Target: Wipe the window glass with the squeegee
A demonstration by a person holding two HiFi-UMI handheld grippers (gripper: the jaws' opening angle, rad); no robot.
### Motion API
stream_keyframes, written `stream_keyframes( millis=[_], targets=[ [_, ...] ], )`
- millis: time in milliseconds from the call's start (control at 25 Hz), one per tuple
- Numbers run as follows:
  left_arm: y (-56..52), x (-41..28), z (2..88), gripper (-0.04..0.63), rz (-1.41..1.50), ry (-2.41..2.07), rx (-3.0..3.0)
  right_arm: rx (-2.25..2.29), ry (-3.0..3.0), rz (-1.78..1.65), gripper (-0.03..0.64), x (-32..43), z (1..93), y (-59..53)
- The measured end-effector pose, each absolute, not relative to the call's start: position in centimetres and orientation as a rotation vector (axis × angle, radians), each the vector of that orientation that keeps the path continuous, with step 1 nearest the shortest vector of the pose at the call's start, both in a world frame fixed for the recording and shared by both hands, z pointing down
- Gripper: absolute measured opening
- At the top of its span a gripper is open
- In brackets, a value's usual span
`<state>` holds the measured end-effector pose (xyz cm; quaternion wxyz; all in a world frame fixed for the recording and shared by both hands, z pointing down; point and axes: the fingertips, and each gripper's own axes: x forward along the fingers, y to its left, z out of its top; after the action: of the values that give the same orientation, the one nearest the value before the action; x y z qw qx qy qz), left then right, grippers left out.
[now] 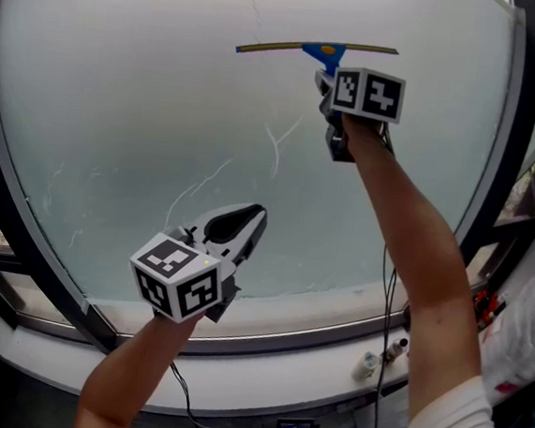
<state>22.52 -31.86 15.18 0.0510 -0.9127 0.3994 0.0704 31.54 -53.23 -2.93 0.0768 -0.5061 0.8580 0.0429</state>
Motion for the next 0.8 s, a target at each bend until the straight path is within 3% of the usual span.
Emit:
stream_keyframes(
  millis=[800],
  targets=[
    [-32.1, 22.8, 18.1, 0.046, 0.213, 1.221, -2.852, -1.542, 2.602, 0.029, 0.144, 31.2, 3.8, -52.8]
  ],
)
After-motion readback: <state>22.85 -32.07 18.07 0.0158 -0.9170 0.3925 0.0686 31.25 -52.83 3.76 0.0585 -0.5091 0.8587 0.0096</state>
